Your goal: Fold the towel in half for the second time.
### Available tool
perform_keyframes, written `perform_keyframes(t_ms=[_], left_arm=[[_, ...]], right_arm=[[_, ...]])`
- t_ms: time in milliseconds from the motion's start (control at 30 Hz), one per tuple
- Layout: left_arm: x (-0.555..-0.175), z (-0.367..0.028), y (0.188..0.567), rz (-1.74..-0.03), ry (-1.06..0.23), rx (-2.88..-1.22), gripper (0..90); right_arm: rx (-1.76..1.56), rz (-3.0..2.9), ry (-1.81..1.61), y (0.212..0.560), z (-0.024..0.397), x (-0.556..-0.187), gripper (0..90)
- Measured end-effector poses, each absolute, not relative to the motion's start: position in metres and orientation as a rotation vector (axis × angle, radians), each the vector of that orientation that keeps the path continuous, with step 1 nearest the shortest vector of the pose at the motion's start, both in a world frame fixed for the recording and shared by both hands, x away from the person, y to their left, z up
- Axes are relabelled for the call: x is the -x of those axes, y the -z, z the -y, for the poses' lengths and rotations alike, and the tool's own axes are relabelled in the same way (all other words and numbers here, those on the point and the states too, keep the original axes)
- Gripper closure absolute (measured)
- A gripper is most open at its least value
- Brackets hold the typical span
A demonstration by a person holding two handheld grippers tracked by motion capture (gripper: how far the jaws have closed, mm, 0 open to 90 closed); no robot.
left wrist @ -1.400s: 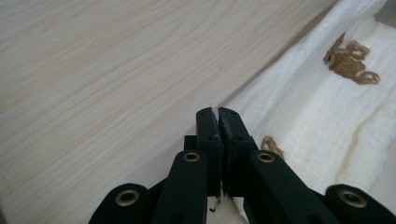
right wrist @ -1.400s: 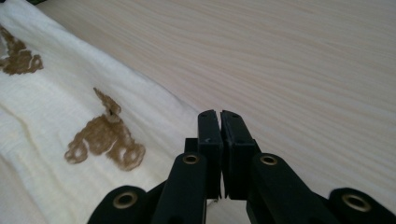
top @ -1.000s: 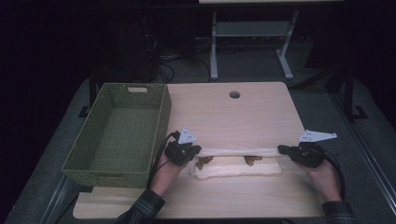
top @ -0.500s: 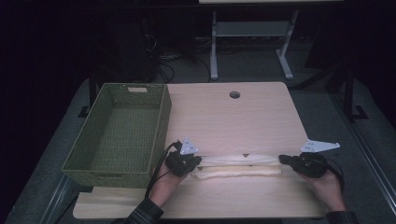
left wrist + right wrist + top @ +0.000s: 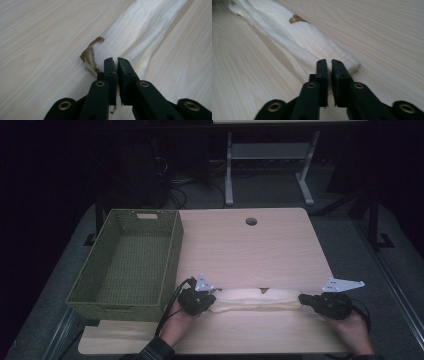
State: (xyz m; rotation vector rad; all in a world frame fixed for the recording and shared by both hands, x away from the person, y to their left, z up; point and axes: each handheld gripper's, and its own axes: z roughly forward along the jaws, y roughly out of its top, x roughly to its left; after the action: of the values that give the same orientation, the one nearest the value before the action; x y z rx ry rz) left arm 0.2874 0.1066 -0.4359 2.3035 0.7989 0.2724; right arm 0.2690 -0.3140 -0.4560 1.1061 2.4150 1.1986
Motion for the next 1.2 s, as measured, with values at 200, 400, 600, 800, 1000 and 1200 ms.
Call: perform_keyframes(t_ms=[200,400,600,800,1000,1200], left_arm=[[-0.289,-0.105,0.418,-0.774,-0.27,-2.242,65.4],[-0.3,-0.094,0.411,-0.716,-0.256,-2.244,53.5],[-0.325,-0.073,0.413,-0.643,-0.217,-2.257,44.9],[-0.344,-0.057,0.422,-0.582,-0.181,-2.298,42.0],[-0.356,-0.044,0.437,-0.54,-0.13,-2.349,39.6],[-0.356,-0.033,0.449,-0.521,-0.093,-2.379,39.1]], right_arm=[[-1.111,-2.366,-1.233,0.443,0.316,-0.266,61.6],[-1.138,-2.317,-1.234,0.436,0.318,-0.276,56.7],[-1.185,-2.346,-1.2,0.444,0.313,-0.3,56.4],[-1.206,-2.394,-1.147,0.458,0.308,-0.312,56.4],[-1.222,-2.421,-1.126,0.467,0.309,-0.314,54.5],[-1.231,-2.435,-1.111,0.473,0.308,-0.313,54.1]])
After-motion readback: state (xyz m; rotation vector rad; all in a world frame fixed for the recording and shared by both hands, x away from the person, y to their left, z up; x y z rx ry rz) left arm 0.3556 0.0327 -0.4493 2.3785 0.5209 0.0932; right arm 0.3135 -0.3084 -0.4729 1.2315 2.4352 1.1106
